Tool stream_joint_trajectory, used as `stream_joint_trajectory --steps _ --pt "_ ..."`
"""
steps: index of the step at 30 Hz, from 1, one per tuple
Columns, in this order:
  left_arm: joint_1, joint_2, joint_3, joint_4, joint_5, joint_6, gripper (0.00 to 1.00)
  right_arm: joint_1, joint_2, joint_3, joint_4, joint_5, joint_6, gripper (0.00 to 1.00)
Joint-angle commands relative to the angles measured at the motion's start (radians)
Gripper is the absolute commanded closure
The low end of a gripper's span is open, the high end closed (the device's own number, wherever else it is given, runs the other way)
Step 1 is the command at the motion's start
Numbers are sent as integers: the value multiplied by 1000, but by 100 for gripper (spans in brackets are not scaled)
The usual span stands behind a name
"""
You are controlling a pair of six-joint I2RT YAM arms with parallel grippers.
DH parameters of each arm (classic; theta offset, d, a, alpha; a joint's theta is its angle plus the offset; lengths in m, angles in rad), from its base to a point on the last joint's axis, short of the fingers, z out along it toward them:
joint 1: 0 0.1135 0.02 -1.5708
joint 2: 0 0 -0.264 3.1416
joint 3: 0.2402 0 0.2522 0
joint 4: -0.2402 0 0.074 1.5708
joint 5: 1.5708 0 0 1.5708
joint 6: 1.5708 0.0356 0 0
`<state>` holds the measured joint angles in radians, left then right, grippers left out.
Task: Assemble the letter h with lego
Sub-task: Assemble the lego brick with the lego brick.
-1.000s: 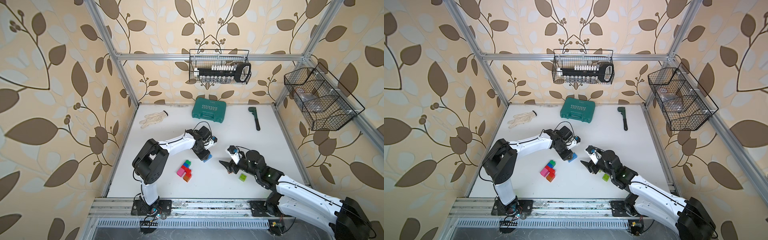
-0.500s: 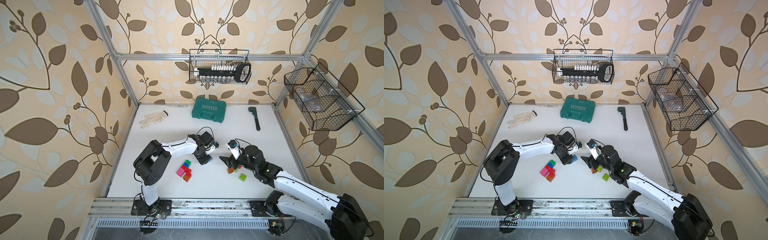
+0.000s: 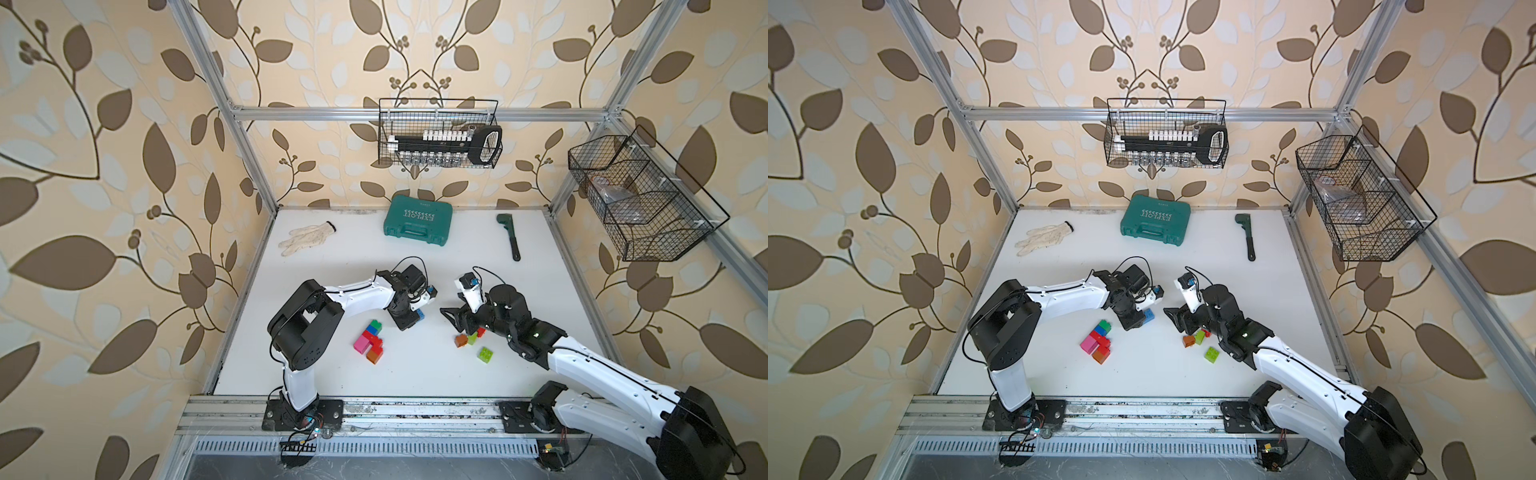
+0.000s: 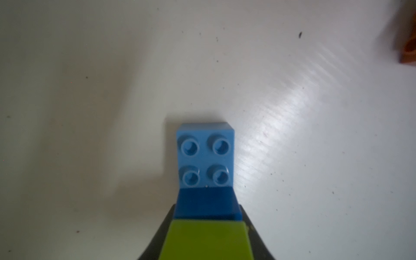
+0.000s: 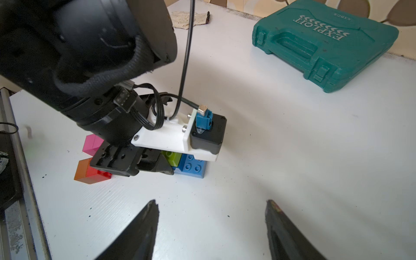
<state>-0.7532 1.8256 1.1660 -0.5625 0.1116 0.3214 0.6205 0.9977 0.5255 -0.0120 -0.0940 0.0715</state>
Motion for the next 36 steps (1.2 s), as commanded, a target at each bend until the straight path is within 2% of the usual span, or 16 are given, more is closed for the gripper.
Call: stream_joint_trajectory --steps 1,4,6,7,8,9,12,14,17,18,19,20,22,24,28,36 --pt "-4 12 -2 12 -26 29 64 -4 8 38 -26 -4 36 30" --pt "1 -15 -4 22 -7 45 62 -4 18 51 -37 -8 57 29" --pt "10 -26 13 9 17 47 54 -4 21 62 -46 -22 83 27" --pt "16 -31 24 -3 29 47 51 -4 18 63 -44 -24 106 22" --pt "21 -34 31 -10 35 48 48 -4 13 61 -36 -19 127 4" --pt "26 -42 34 -14 47 50 44 -4 8 59 -27 -9 153 2" --pt "46 -59 39 -22 86 51 37 -4 -8 93 -77 67 247 2" --pt "61 -72 55 -44 125 42 35 -5 -8 154 -203 142 354 2" --pt "94 -107 67 -83 216 41 29 -16 11 205 -292 56 348 2" --pt "105 -123 69 -99 256 49 20 -18 27 226 -308 18 358 4" --pt "116 -140 69 -115 291 54 5 -18 53 253 -337 -19 369 7" --pt "128 -155 70 -128 324 59 1 -15 82 280 -367 -51 375 10" --pt "173 -187 72 -155 409 55 1 10 153 336 -423 -85 370 15" --pt "218 -206 79 -181 470 55 1 63 219 395 -480 -31 364 17" --pt "326 -252 64 -177 514 53 1 117 350 509 -575 6 370 29" --pt "631 -270 37 -151 606 -29 1 242 621 744 -724 104 368 33"
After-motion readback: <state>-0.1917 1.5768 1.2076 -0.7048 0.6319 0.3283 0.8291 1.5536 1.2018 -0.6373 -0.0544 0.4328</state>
